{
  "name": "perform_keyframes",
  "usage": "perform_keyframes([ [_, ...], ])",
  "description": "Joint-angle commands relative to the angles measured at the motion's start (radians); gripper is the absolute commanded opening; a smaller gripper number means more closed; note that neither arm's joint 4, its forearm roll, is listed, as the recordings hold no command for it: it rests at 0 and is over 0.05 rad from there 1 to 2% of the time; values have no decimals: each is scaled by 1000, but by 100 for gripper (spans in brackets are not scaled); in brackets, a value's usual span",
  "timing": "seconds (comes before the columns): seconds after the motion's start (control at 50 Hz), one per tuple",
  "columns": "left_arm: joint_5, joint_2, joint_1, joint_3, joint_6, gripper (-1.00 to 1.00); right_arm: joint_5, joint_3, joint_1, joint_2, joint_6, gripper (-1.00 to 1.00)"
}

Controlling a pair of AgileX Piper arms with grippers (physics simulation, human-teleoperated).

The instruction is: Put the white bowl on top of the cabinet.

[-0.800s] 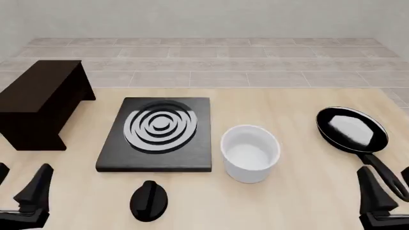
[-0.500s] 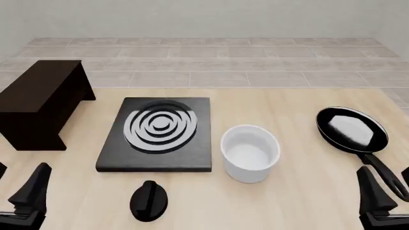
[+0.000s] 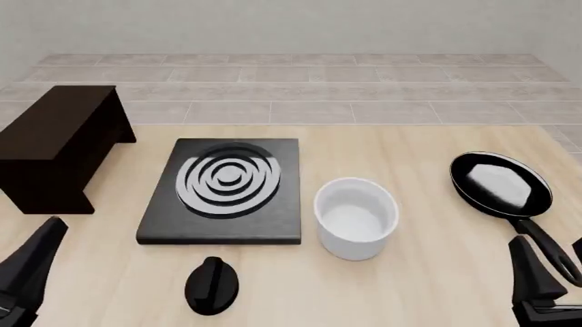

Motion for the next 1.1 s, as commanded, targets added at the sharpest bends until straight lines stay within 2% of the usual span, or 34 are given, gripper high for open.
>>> perform_keyframes([
  [0.02,-61,177,-170,-64,131,100,-2,0,-2,-1,0,100],
  [0.1,-106,253,-181,-81,134,100,-2,0,-3,-1,1,100],
  [0.22,-164,405,-248,-127,129,100,-4,0,-5,-1,1,100],
  [0.26,-170,459,-278,-160,98,100,-5,0,-6,-1,1,100],
  [0.34,-220,553,-313,-179,121,100,-5,0,-7,-1,2,100],
  [0.48,-242,704,-390,-258,113,100,-4,0,-7,-1,5,100],
  [0.6,-255,803,-437,-306,138,100,-4,0,-8,-1,5,100],
  [0.62,-277,838,-453,-303,218,100,-4,0,-8,-1,5,100],
  [0.7,-270,891,-486,-338,233,100,-4,0,-7,-1,6,100],
  [0.74,-250,934,-516,-373,207,100,-3,0,-8,-1,6,100],
  [0.84,-225,981,-520,-434,201,100,-2,0,-7,-1,6,100],
  [0.88,-190,1017,-552,-496,191,100,-2,0,-9,-1,8,100],
  [0.96,-161,1058,-571,-557,185,100,-2,0,-9,-1,8,100],
  [1.1,-118,1167,-596,-651,226,100,-2,0,-9,-1,10,100],
])
